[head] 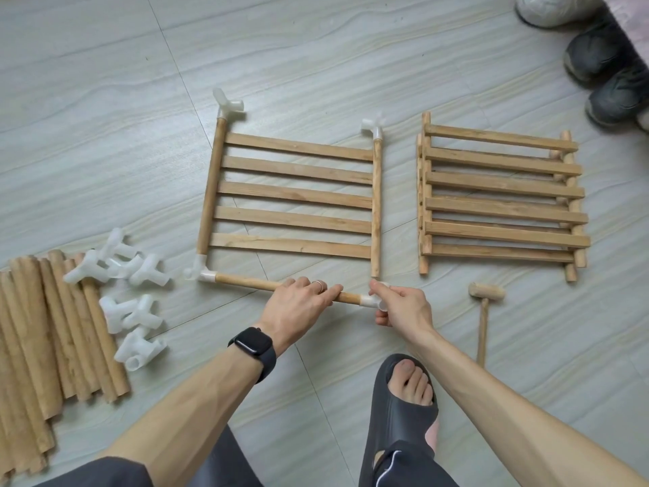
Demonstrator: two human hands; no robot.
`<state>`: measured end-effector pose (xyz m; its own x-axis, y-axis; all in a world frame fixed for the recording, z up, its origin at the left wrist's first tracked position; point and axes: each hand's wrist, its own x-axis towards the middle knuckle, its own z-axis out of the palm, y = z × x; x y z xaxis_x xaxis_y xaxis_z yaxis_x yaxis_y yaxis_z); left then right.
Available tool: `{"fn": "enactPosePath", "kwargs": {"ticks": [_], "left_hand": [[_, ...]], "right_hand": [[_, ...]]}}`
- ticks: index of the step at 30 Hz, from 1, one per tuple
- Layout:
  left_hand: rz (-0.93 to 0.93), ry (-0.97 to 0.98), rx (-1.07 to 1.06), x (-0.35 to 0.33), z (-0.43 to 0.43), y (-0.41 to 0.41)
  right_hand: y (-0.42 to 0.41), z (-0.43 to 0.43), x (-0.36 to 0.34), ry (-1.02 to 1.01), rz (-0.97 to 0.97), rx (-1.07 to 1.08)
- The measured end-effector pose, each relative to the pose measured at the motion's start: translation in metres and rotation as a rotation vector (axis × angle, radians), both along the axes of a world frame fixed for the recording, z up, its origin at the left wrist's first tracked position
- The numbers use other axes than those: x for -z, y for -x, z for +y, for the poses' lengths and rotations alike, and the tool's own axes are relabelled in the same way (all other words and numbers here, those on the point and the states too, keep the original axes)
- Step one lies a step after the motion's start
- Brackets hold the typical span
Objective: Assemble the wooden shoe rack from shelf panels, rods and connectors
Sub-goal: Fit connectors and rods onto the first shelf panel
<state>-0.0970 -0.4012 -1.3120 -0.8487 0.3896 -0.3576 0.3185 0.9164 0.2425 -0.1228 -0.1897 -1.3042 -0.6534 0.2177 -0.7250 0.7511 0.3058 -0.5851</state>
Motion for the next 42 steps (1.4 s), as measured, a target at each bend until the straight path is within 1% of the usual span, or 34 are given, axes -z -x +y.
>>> {"fn": "enactPosePath", "kwargs": {"ticks": [2, 4, 6, 8, 10, 13, 16, 18, 20, 25, 28, 32, 37, 39, 42], "left_hand": [[-0.035, 0.034, 0.007, 0.003, -0.004, -0.001], [-0.05, 0.062, 0.025, 0.005, -0.006, 0.0], [-0.054, 0.0, 0.017, 0.004, 0.0, 0.004], [0.017, -0.102, 0.011, 0.0, 0.008, 0.014], [0.112, -0.138, -0.028, -0.001, 0.01, 0.033], [0.055, -0.028, -0.146, 0.002, 0.0, 0.061], [0.049, 0.053, -0.097, 0.008, -0.006, 0.072], [0.044, 0.031, -0.078, 0.01, -0.003, 0.073], [0.02, 0.008, -0.098, 0.01, 0.001, 0.073], [0.004, -0.013, -0.062, 0.015, 0.003, 0.075], [0.001, 0.011, -0.013, 0.015, 0.003, 0.074], [-0.007, 0.03, 0.041, 0.017, 0.004, 0.073], [0.006, 0.07, 0.134, 0.02, 0.006, 0.078], [0.005, 0.075, 0.172, 0.021, 0.002, 0.084], [-0.022, 0.02, 0.141, 0.018, 0.003, 0.093]], "right_hand": [[0.001, -0.002, 0.005, -0.007, -0.069, -0.057], [0.002, -0.004, 0.01, -0.017, -0.106, -0.056], [0.003, -0.009, 0.015, -0.031, -0.133, -0.056], [0.004, -0.015, 0.019, -0.034, -0.124, -0.036], [0.003, -0.017, 0.021, -0.027, -0.098, 0.023], [0.003, -0.012, 0.021, 0.043, -0.096, 0.063], [0.007, -0.006, 0.02, 0.129, -0.118, 0.062], [0.009, -0.006, 0.018, 0.152, -0.127, 0.02], [0.009, -0.008, 0.018, 0.145, -0.129, -0.074], [0.011, -0.007, 0.014, 0.012, -0.105, -0.296], [0.011, -0.003, 0.01, -0.04, -0.087, -0.336], [0.008, -0.002, 0.005, -0.03, -0.076, -0.359], [0.005, -0.001, 0.001, -0.041, -0.05, -0.448], [0.006, 0.0, 0.003, 0.039, -0.026, -0.38], [0.015, 0.004, 0.001, 0.255, -0.03, -0.149]]}}
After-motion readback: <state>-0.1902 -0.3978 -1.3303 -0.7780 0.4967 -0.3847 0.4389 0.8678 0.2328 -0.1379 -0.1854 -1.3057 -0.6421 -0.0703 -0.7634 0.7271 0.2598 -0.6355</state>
